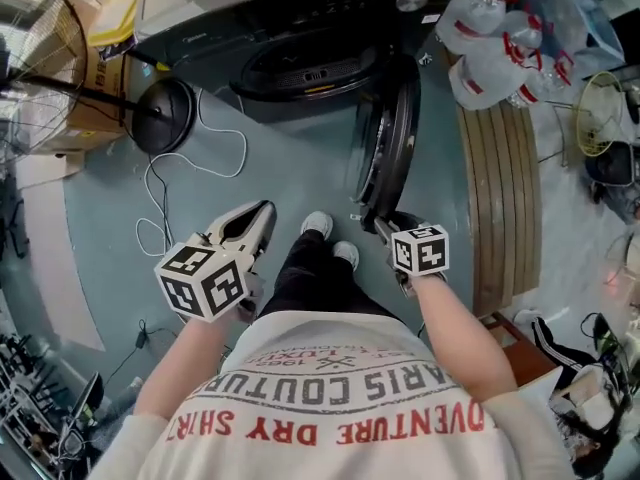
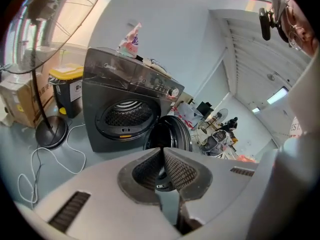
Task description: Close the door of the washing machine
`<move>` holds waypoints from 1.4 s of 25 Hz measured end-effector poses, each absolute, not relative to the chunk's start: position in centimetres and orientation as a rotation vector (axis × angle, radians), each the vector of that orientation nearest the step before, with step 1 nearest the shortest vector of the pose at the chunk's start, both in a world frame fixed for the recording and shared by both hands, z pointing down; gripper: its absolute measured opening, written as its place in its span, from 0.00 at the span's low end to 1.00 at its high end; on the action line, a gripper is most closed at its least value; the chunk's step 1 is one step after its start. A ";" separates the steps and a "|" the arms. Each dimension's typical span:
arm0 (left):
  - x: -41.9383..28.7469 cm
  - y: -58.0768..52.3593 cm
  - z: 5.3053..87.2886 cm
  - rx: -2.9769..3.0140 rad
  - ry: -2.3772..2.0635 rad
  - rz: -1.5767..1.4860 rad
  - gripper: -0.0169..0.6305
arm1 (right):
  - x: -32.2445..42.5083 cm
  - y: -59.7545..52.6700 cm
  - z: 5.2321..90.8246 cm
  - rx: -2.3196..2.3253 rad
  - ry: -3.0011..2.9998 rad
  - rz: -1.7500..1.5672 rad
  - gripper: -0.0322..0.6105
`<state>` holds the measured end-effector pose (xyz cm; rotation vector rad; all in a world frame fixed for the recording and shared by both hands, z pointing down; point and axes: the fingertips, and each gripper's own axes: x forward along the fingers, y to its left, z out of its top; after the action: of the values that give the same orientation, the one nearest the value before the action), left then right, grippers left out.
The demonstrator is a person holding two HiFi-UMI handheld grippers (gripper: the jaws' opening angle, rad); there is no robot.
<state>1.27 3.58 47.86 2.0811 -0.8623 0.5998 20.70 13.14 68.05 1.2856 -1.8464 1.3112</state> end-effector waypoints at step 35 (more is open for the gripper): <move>-16.5 -4.6 49.6 2.042 -0.835 0.633 0.09 | 4.0 -1.5 68.6 1.535 -1.722 1.562 0.34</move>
<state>-16.52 -4.61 49.57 2.0417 -0.8350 0.6329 3.98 -1.50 68.58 1.5353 -1.7224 1.5624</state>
